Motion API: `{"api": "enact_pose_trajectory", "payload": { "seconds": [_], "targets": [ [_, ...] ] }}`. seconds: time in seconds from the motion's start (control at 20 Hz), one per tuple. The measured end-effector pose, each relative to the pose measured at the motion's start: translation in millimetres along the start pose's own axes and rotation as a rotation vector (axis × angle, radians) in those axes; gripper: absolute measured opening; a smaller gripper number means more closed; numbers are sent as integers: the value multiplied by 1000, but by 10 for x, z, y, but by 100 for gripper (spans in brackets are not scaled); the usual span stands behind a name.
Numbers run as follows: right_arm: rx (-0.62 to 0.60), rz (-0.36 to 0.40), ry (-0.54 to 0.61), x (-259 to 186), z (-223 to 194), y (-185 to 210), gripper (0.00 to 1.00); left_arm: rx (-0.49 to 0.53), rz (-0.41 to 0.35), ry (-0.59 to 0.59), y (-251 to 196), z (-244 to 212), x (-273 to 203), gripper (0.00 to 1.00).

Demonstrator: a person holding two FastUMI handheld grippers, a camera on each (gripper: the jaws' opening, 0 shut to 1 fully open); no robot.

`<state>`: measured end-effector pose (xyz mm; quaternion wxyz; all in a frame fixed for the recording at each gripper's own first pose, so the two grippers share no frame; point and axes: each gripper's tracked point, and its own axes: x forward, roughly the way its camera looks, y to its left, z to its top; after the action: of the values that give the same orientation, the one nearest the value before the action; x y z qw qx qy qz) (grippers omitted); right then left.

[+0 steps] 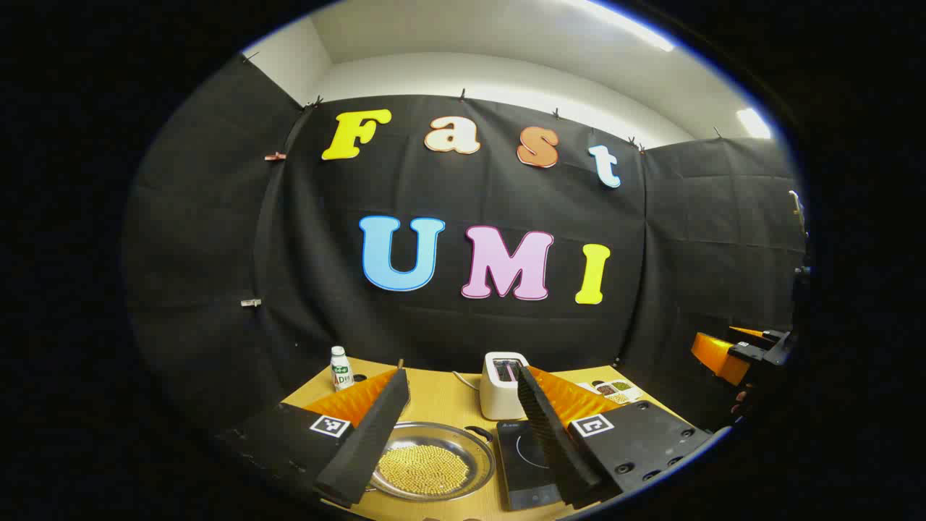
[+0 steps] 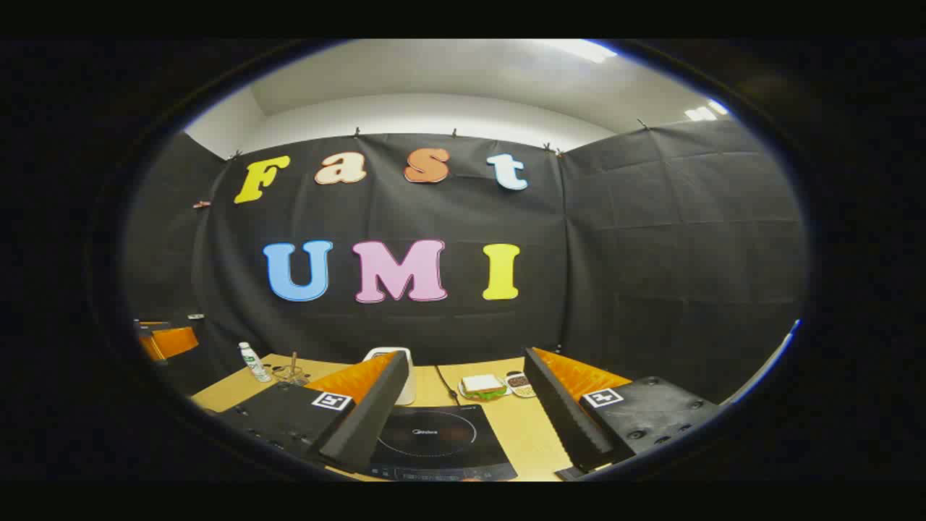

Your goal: First push the handle of the pot to place it horizontally, then grasp the pot with both hands and set it on the induction cooktop.

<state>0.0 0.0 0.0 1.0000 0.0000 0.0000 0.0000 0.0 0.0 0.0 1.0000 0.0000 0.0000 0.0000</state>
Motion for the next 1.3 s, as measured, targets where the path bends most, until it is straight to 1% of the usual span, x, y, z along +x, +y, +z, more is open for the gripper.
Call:
{"api": "enact_pose_trajectory", "payload": {
  "seconds": [0.05, 0.1, 0.15, 0.2, 0.35, 0.55, 0.7, 0.75, 0.8, 0.9, 1.0, 1.3],
  "targets": [
    [-7, 4, 6, -16, -20, 12, 96, -7, 5, 9, 27, -25, -14, 95],
    [-13, 8, 11, -29, -58, 27, 96, -14, 8, 15, 52, -53, -25, 95],
    [-14, 14, 15, -44, -74, 47, 100, -18, 10, 22, 81, -67, -43, 95],
    [-14, 17, 18, -63, -88, 63, 96, -19, 14, 27, 102, -98, -46, 95],
    [-10, 23, 29, -86, -124, 98, 95, -6, 25, 35, 175, -116, -58, 95],
    [4, 24, 51, -80, -192, 126, 96, 0, 23, 38, 201, -146, -76, 95],
    [8, 25, 71, -51, -234, 140, 96, -12, 27, 45, 218, -252, -80, 95],
    [25, 15, 67, -52, -212, 128, 96, -17, 25, 55, 215, -292, -83, 95],
    [43, 3, 57, -32, -175, 113, 100, -18, 26, 63, 227, -330, -85, 95],
    [56, -9, 60, -33, -221, 116, 99, -14, 30, 77, 267, -383, -86, 95],
    [47, -3, 75, -42, -280, 162, 98, -12, 34, 90, 296, -430, -92, 95],
    [18, 16, 74, -30, -304, 263, 98, -6, 30, 121, 348, -531, -41, 95]
  ]
}}
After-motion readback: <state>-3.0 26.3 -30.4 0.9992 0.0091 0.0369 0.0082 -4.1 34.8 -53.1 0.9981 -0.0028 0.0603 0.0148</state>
